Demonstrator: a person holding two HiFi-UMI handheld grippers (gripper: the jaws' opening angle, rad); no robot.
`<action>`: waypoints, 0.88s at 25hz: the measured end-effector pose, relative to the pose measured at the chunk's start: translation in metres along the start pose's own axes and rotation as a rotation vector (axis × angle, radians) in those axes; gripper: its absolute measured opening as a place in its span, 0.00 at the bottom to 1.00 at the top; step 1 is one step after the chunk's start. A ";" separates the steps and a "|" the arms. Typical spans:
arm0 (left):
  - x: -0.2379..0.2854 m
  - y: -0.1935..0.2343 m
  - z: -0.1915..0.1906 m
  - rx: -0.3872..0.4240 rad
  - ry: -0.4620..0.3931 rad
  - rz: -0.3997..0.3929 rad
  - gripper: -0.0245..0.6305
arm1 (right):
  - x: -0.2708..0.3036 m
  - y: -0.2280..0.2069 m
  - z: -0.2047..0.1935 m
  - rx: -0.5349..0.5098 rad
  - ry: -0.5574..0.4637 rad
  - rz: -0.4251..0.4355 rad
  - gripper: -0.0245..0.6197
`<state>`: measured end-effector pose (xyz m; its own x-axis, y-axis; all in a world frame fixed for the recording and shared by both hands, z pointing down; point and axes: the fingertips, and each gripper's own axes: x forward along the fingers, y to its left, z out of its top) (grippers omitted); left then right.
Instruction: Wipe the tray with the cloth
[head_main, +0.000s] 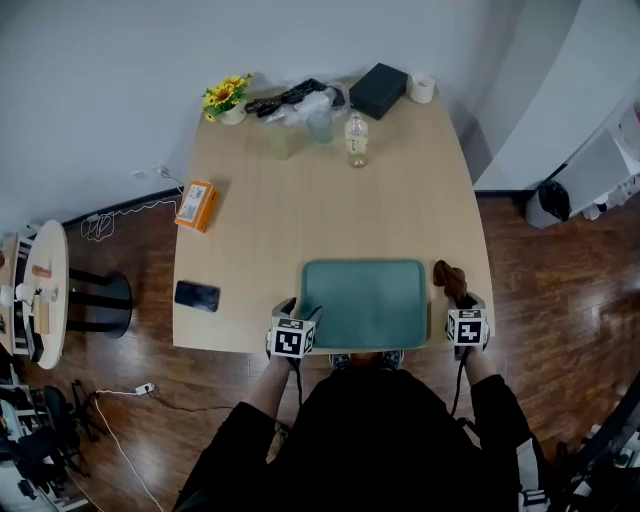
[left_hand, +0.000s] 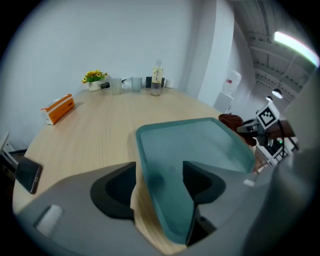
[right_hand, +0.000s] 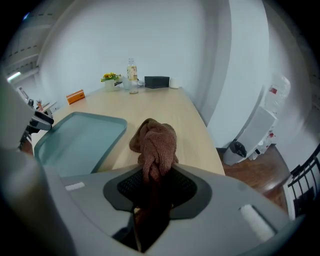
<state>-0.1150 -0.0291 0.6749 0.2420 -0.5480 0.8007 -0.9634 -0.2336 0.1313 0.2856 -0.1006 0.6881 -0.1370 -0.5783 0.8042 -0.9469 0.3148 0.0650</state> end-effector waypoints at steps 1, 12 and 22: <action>0.005 0.003 -0.002 0.010 0.017 0.008 0.46 | -0.002 -0.001 0.006 -0.019 -0.013 -0.006 0.21; 0.012 0.013 -0.018 -0.054 0.033 -0.014 0.20 | -0.013 0.071 0.057 -0.182 -0.110 0.170 0.20; 0.014 0.018 -0.017 -0.082 -0.001 -0.046 0.09 | 0.051 0.166 0.082 -0.402 0.048 0.186 0.20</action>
<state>-0.1311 -0.0274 0.6985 0.2860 -0.5394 0.7920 -0.9576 -0.1916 0.2153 0.0973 -0.1395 0.6911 -0.2714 -0.4518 0.8498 -0.7176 0.6834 0.1342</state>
